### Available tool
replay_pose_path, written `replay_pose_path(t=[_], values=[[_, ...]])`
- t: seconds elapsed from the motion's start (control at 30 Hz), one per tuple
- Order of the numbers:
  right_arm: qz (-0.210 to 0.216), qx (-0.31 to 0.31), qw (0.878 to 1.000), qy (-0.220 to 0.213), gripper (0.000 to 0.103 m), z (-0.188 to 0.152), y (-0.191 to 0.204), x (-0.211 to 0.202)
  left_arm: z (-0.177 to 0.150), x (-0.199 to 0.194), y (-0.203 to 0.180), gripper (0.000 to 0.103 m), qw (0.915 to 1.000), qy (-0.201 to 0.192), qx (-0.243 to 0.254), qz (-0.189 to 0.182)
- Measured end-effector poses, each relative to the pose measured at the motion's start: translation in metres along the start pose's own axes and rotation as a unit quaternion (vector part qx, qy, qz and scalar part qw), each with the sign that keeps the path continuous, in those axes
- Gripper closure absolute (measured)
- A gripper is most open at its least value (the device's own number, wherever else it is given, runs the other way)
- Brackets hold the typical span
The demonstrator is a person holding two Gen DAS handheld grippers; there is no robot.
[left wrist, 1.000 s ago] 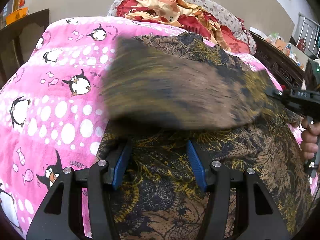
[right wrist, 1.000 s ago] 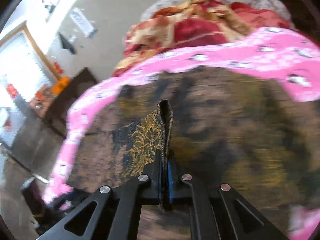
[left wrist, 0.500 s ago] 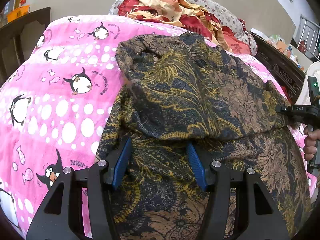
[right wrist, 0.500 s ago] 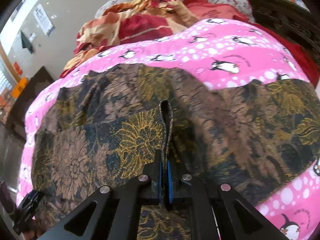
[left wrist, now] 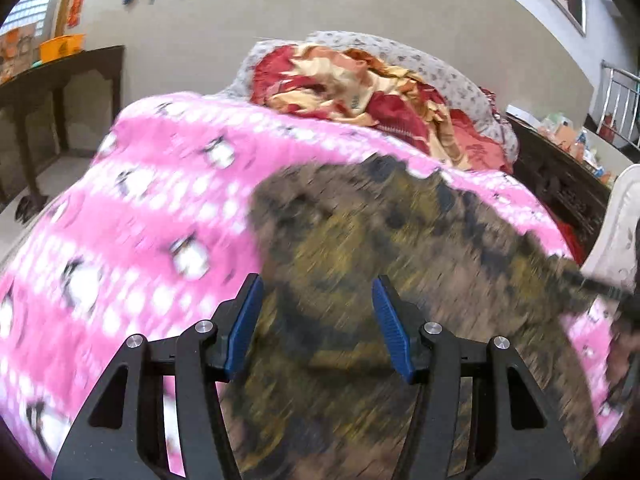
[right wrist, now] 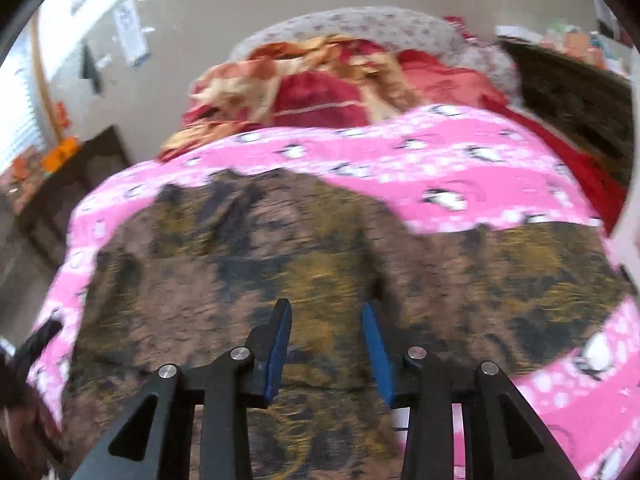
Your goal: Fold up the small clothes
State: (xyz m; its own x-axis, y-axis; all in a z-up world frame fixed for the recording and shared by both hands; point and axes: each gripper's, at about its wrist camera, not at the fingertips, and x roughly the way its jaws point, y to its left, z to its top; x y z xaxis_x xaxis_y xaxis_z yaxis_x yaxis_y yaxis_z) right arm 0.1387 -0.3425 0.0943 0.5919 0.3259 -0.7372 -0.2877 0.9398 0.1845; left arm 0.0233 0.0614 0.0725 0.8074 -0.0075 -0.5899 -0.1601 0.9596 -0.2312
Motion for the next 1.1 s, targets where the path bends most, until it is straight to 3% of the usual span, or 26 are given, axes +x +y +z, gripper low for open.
replay_pose_path(t=[0.1,0.17,0.23,0.3,0.37,0.43,0.53,0.63,0.7,0.73,0.87,1.1], values=[[0.021,-0.014,1.0,0.013,0.07,-0.004,0.02,0.02,0.015,0.031,-0.014,0.046,0.9996,0.021,0.008,-0.02],[0.005,-0.014,0.999,0.035,0.07,-0.012,0.023,0.041,0.011,0.06,-0.014,0.046,0.9986,0.051,0.017,0.005],[-0.023,0.0,0.996,0.085,0.07,-0.027,0.011,0.069,-0.004,0.096,-0.005,0.047,0.9929,0.11,0.022,0.04],[-0.008,0.015,0.997,0.071,0.071,-0.033,0.004,0.068,-0.005,0.097,-0.001,0.047,0.9942,0.098,0.025,0.036],[-0.011,0.009,0.996,0.085,0.071,-0.029,0.007,0.066,0.004,0.091,-0.001,0.047,0.9937,0.106,0.011,0.035],[-0.026,-0.01,0.996,0.09,0.071,-0.02,0.016,0.063,0.017,0.08,-0.002,0.047,0.9963,0.08,-0.003,0.029],[-0.032,-0.003,0.998,0.05,0.07,0.002,0.028,0.057,0.034,0.08,-0.013,0.047,0.9975,0.063,-0.003,0.031],[-0.034,-0.001,0.999,0.021,0.069,0.022,0.041,0.066,0.035,0.108,-0.017,0.047,0.9953,0.086,0.008,0.044],[-0.026,0.003,0.999,0.024,0.069,0.027,0.044,0.084,0.025,0.131,-0.01,0.046,0.9916,0.107,0.011,0.071],[-0.029,0.0,0.999,0.034,0.068,0.025,0.044,0.096,0.021,0.135,-0.006,0.045,0.9931,0.098,0.01,0.065],[-0.062,-0.024,0.998,0.021,0.058,0.013,0.046,0.114,0.02,0.133,-0.008,0.045,0.9937,0.09,0.011,0.065],[-0.067,-0.021,0.997,0.021,0.056,0.014,0.042,0.116,0.02,0.134,-0.009,0.041,0.9935,0.093,0.015,0.064]])
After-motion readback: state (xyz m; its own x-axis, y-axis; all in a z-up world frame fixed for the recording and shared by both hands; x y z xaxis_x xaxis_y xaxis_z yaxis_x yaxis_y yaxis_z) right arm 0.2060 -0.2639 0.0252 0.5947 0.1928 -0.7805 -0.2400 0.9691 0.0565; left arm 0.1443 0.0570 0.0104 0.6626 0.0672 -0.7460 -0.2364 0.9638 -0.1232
